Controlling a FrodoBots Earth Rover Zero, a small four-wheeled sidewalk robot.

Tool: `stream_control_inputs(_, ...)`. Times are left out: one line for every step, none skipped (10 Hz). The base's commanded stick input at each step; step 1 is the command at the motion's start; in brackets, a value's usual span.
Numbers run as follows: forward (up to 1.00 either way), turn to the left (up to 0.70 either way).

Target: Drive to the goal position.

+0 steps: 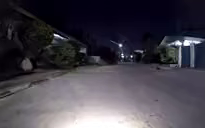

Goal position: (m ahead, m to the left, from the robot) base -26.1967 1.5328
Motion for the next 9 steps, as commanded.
stream_control_inputs(0.96,0.05)
stream_control_inputs(0.96,0.05)
stream_control_inputs(0.96,0.05)
stream_control_inputs(0.63,0.08)
stream_control_inputs(0.26,0.07)
stream_control_inputs(0.12,0.03)
stream_control_inputs(0.12,0.03)
stream_control_inputs(0.31,0.05)
stream_control_inputs(0.73,0.06)
